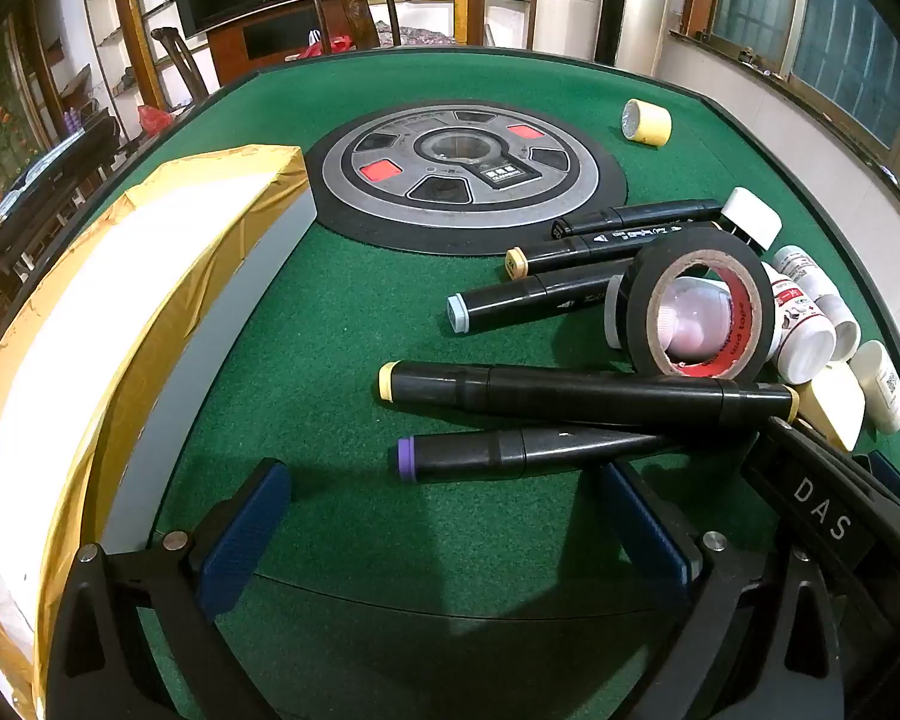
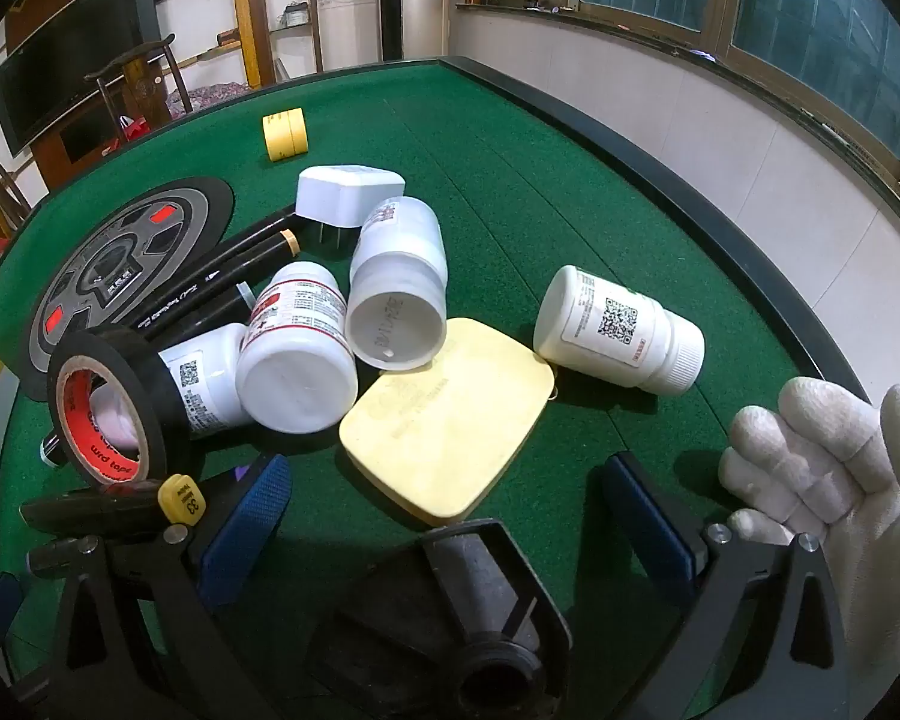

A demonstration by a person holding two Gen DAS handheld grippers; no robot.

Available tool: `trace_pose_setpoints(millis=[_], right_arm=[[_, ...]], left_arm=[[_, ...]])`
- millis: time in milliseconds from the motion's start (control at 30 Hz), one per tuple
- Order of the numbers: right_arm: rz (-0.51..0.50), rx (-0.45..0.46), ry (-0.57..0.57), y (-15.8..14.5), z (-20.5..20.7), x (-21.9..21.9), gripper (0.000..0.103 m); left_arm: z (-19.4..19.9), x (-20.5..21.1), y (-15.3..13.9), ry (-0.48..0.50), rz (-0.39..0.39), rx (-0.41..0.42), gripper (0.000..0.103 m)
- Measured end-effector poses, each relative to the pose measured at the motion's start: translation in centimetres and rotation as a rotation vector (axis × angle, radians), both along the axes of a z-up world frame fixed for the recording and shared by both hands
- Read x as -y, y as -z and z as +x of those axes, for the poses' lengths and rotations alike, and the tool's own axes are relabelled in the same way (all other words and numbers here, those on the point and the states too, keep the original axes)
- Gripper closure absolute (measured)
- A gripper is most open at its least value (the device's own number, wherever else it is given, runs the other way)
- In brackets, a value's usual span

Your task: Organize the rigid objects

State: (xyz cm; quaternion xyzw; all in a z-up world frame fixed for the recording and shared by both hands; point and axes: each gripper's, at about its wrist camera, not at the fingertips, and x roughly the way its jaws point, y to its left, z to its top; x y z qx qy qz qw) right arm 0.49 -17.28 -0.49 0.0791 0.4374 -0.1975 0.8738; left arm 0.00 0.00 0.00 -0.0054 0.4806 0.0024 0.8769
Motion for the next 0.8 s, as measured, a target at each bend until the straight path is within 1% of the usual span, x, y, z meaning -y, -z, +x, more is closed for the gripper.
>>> trace_pose_setpoints(millis=[100,233,333,700,733,800], right_arm=[[0.0,0.001,0.0,0.0,0.0,0.0,0.0],[0.0,0.001,0.0,0.0,0.0,-0.1,0.0],[0.0,0.0,0.0,0.0,0.0,-0.1,0.0],[0.001,0.0,0.0,0.0,0.0,0.0,0.0],[0.001,0.0,0.0,0.0,0.0,0.0,0.0],[0.001,0.0,0.0,0.0,0.0,0.0,0.0]], left_arm=[[-0.1,-0.1,0.0,0.017,0.0,-0.002,0.0],[-0.6,-0.7,0.0,0.131,-0.005,-0.001,0.0],[-0.7,-0.9,-0.3,0.188,-0.009,0.0,0.0],[-0.8,-1.0,-0.3,0.195,-0.008,0.002,0.0],[-1.3,-0.7,-0.3,0.195,-0.006,0.002,0.0],[-1.3,-0.5,-0.1,0.184,-0.005,0.003,0.0]])
